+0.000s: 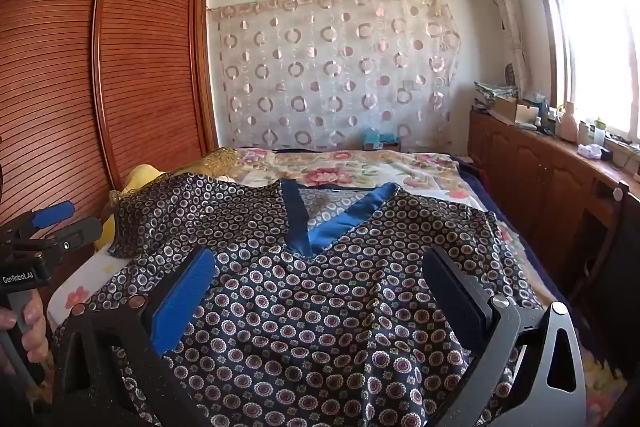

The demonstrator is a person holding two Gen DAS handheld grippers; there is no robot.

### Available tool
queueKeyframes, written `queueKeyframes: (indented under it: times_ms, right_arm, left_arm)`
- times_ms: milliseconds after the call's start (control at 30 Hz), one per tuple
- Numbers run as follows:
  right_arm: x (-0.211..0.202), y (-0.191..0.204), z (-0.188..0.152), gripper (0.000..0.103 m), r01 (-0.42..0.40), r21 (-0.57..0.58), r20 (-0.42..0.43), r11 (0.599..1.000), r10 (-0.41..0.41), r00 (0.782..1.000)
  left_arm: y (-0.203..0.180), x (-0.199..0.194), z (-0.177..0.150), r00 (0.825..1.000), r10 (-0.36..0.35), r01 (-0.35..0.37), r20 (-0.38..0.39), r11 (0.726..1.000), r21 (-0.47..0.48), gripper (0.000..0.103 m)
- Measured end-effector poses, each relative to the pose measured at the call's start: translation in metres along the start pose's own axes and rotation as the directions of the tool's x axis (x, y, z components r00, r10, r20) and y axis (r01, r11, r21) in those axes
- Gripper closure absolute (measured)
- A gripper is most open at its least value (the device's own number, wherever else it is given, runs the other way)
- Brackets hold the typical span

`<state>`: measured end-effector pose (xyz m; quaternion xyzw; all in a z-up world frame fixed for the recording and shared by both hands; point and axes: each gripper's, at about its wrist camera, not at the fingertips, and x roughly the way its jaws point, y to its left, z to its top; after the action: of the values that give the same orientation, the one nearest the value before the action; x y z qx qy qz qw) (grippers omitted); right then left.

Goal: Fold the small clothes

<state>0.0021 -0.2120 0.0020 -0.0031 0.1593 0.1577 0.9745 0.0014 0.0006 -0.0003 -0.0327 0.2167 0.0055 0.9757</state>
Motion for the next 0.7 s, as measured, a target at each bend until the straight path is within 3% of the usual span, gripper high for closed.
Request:
queueKeyframes:
  times_ms: [700]
  right_arm:
    - [-0.0019, 0.0004, -0.0008, 0.000, 0.003, 0.019, 0.006, 1.000, -0.003, 1.000]
  left_arm:
    - [-0.0019, -0.0033, -0.0016, 0.999, 0.048, -0.048, 0.013, 0.998, 0.038, 0.000]
